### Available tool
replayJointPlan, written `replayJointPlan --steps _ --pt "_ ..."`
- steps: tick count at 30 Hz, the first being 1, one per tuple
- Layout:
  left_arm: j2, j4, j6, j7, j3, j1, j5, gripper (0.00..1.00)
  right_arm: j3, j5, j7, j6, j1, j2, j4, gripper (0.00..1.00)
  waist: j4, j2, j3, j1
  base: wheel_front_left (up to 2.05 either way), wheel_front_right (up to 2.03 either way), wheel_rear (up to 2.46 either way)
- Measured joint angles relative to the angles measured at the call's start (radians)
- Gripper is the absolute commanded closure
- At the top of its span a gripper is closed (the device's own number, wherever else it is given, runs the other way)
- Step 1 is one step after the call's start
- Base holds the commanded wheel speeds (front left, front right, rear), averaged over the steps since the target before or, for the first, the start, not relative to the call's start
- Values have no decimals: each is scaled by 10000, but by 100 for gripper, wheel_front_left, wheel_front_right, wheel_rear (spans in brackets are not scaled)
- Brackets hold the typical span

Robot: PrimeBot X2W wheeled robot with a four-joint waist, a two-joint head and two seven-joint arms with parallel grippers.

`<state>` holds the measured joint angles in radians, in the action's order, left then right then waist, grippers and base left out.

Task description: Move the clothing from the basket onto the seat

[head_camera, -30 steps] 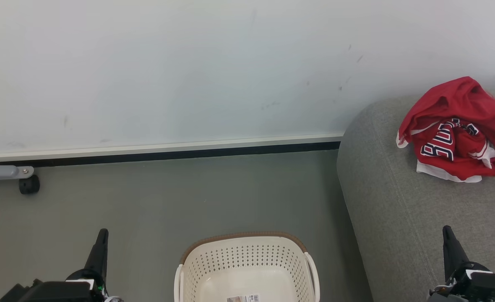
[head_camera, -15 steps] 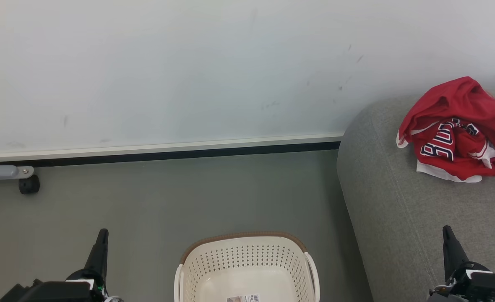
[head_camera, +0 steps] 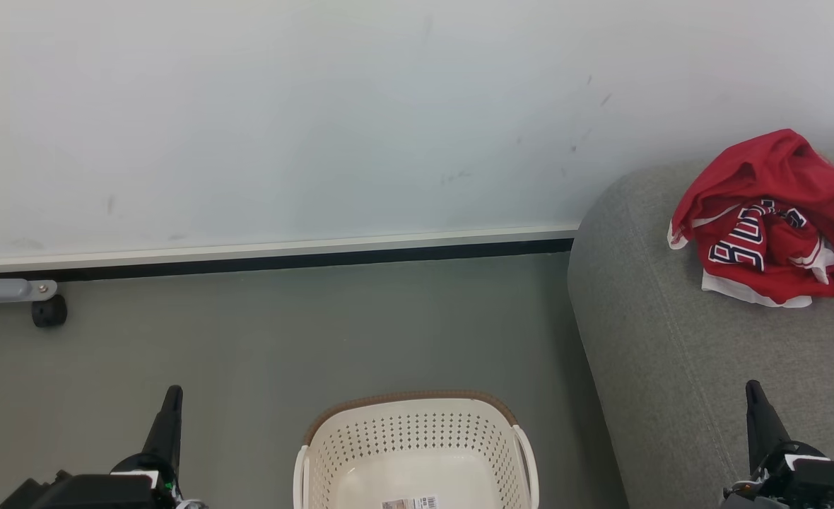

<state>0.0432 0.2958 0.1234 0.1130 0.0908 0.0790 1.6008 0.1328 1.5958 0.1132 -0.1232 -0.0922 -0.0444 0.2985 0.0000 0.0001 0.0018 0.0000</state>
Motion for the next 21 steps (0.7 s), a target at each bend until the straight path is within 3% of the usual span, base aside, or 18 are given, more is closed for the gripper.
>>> replayJointPlan --steps 21 --pt "0 -2 0 0 0 1 0 100 0 0 0 0 0 0 -2 100 1 0 1 0 0 0 0"
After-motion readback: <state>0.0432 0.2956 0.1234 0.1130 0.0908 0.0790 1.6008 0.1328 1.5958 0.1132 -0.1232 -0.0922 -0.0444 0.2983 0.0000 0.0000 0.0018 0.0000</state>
